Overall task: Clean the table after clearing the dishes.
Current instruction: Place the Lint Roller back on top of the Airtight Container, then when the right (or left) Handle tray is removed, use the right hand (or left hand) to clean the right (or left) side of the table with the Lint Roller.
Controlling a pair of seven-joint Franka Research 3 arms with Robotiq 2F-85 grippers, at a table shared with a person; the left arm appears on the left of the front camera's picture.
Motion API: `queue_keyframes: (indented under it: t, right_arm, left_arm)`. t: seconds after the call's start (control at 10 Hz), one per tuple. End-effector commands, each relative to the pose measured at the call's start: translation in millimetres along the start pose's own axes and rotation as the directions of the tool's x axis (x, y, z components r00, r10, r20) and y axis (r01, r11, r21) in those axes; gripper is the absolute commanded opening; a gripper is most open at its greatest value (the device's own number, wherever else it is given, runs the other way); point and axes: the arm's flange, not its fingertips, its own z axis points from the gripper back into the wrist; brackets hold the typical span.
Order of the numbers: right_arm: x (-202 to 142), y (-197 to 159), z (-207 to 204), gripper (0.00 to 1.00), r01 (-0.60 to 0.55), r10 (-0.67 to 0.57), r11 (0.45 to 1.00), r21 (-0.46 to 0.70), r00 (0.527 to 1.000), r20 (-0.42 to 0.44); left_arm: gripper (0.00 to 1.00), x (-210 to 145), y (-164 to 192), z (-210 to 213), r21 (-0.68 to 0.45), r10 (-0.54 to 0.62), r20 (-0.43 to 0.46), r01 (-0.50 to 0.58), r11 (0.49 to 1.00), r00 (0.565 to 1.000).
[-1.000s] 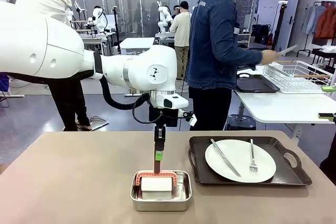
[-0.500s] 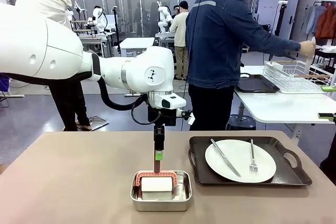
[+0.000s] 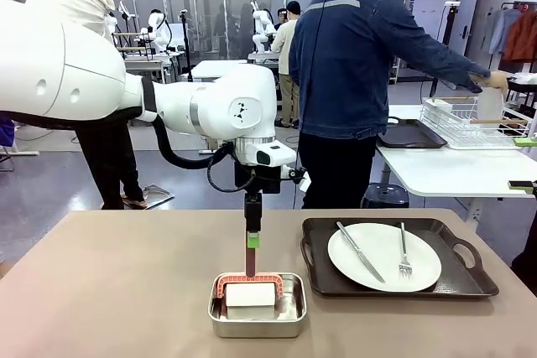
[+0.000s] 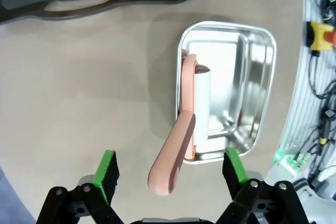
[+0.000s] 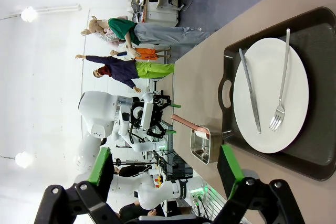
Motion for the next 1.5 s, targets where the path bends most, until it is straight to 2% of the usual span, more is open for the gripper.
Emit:
queue_keyframes:
  t: [0.0,0.6,0.7,0.8,0.9,1.0,1.1,1.2,1.3,1.4]
  right_arm:
    - [-3.2,3.4,-1.3,1.0,0.0,0.0,1.0,0.006,1.0,-0.001]
    - [-3.2,3.4,-1.3,1.0,0.0,0.0,1.0,0.006,1.0,-0.001]
    - [-3.2,3.4,-1.3,1.0,0.0,0.0,1.0,0.006,1.0,-0.001]
    - [-3.2,3.4,-1.3,1.0,0.0,0.0,1.0,0.006,1.0,-0.001]
    - [-3.2,3.4,-1.3,1.0,0.0,0.0,1.0,0.006,1.0,-0.001]
    - [-3.2,3.4,-1.3,1.0,0.0,0.0,1.0,0.006,1.0,-0.001]
    - [-3.2,3.4,-1.3,1.0,0.0,0.0,1.0,0.006,1.0,-0.001]
    - [-3.2,3.4,-1.3,1.0,0.0,0.0,1.0,0.006,1.0,-0.001]
    - [-3.2,3.4,-1.3,1.0,0.0,0.0,1.0,0.006,1.0,-0.001]
    - [-3.2,3.4,-1.3,1.0,0.0,0.0,1.0,0.006,1.0,-0.001]
  left_arm:
    - [1.0,2.7,2.9,-6.8,-0.012,0.006,-0.002,-0.006,1.0,1.0]
    - [1.0,2.2,4.2,-10.5,-0.017,0.002,-0.004,-0.002,1.0,1.0]
    - [1.0,-11.3,7.5,28.5,-0.023,0.041,0.104,-0.039,0.999,0.994]
    - [1.0,-29.2,8.0,62.9,-0.078,0.135,0.201,-0.121,0.99,0.97]
    - [1.0,-52.0,8.6,90.2,-0.112,0.195,0.254,-0.172,0.979,0.947]
    - [1.0,-76.7,10.0,109.2,-0.148,0.262,0.325,-0.225,0.963,0.909]
    - [1.0,-104.3,11.2,122.9,-0.228,0.371,0.395,-0.301,0.926,0.841]
    - [1.0,-143.2,10.1,130.8,-0.299,0.479,0.442,-0.379,0.876,0.758]
    - [1.0,-183.4,6.1,133.0,-0.351,0.547,0.477,-0.421,0.836,0.689]
    - [1.0,-230.7,-0.5,131.1,-0.393,0.616,0.509,-0.475,0.787,0.601]
